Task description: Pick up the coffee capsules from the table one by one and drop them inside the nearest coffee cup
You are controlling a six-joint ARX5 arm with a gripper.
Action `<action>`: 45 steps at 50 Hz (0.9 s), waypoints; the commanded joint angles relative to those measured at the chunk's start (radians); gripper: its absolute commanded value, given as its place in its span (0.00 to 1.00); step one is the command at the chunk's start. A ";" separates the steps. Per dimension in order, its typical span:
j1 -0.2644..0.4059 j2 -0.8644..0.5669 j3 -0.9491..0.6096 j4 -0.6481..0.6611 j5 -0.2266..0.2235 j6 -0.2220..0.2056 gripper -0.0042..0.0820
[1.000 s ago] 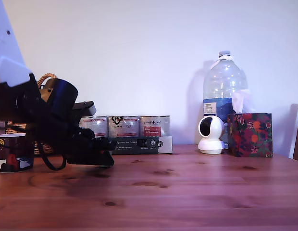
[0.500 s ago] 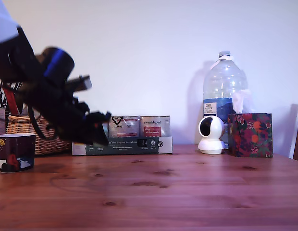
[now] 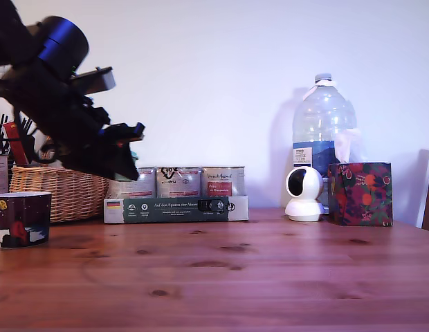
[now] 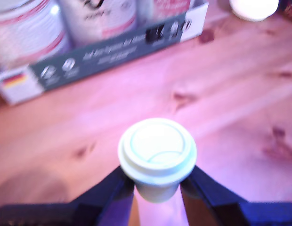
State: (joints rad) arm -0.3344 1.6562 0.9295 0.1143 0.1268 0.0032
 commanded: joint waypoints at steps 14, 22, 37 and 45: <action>0.085 -0.146 -0.140 -0.014 -0.039 -0.005 0.25; 0.143 -0.211 -0.156 -0.056 -0.064 -0.005 0.26; 0.244 -0.271 -0.156 -0.100 -0.084 -0.003 0.25; 0.277 -0.271 -0.156 -0.094 -0.084 -0.003 0.25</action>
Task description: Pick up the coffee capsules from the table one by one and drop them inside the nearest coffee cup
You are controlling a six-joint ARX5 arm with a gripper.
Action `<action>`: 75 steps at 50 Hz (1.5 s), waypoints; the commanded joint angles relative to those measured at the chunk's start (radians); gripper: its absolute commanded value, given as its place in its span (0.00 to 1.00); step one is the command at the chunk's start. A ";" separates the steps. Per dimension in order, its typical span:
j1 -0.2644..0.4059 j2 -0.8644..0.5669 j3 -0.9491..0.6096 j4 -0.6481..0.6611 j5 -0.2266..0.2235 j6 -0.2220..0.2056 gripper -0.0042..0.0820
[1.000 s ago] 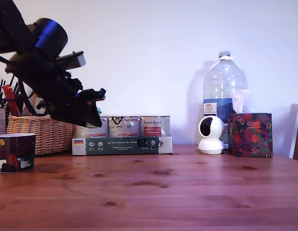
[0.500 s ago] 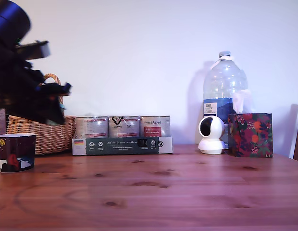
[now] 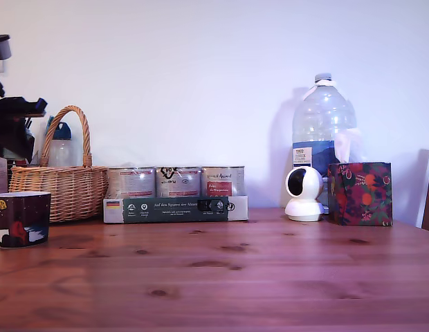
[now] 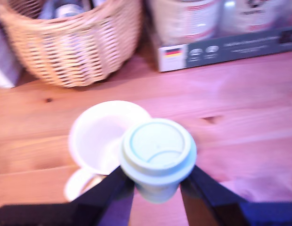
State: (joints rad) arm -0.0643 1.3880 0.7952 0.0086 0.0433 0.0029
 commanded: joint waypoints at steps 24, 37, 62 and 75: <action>0.055 0.041 0.060 -0.085 0.040 -0.003 0.26; 0.055 0.127 0.181 -0.175 0.051 0.006 0.26; 0.079 0.325 0.480 -0.469 0.049 0.024 0.26; 0.088 0.421 0.593 -0.588 0.035 0.051 0.26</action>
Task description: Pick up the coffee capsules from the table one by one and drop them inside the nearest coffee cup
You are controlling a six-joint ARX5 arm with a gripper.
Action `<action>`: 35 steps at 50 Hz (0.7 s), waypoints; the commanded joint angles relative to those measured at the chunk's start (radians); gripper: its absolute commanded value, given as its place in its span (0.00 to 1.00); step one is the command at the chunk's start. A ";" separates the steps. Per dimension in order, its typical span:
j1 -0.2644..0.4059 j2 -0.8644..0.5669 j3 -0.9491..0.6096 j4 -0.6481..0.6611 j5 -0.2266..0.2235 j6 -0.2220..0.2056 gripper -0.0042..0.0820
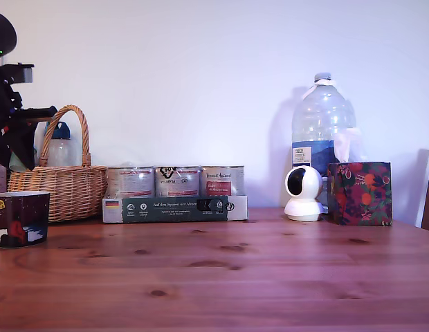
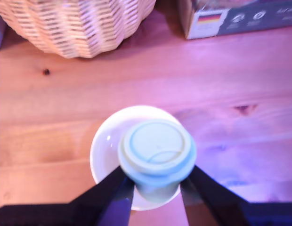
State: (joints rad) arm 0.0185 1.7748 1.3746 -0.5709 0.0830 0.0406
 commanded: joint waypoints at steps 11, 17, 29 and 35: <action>0.012 0.080 0.039 -0.037 -0.006 0.015 0.26; 0.012 0.084 0.042 -0.050 -0.006 0.020 0.26; 0.014 0.084 0.051 -0.062 -0.005 0.020 0.26; 0.014 0.084 0.051 -0.068 -0.006 0.021 0.26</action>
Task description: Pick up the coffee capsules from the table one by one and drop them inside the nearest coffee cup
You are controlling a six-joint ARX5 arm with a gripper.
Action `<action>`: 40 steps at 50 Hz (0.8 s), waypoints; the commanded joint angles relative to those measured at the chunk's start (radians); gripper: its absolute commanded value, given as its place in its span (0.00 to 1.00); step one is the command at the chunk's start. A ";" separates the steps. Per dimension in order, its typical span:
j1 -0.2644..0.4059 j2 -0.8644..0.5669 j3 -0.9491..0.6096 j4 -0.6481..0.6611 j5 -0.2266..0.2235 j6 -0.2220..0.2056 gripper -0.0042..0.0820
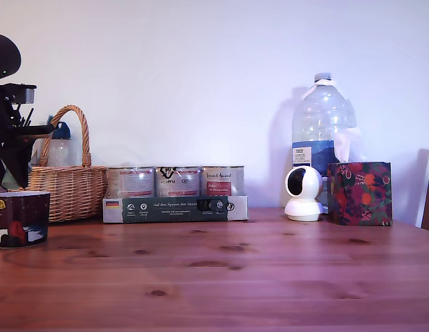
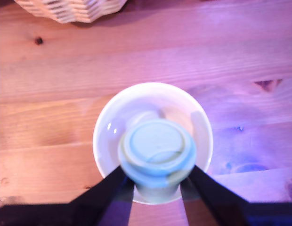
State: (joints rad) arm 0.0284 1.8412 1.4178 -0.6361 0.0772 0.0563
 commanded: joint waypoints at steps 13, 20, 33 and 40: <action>0.005 0.018 0.008 0.001 0.000 0.005 0.26; 0.005 0.018 0.008 0.030 0.000 0.004 0.62; 0.004 0.016 0.011 0.032 -0.003 0.005 0.83; 0.004 0.006 0.011 0.031 0.011 0.027 0.79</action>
State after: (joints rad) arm 0.0284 1.8412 1.4178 -0.6128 0.0803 0.0647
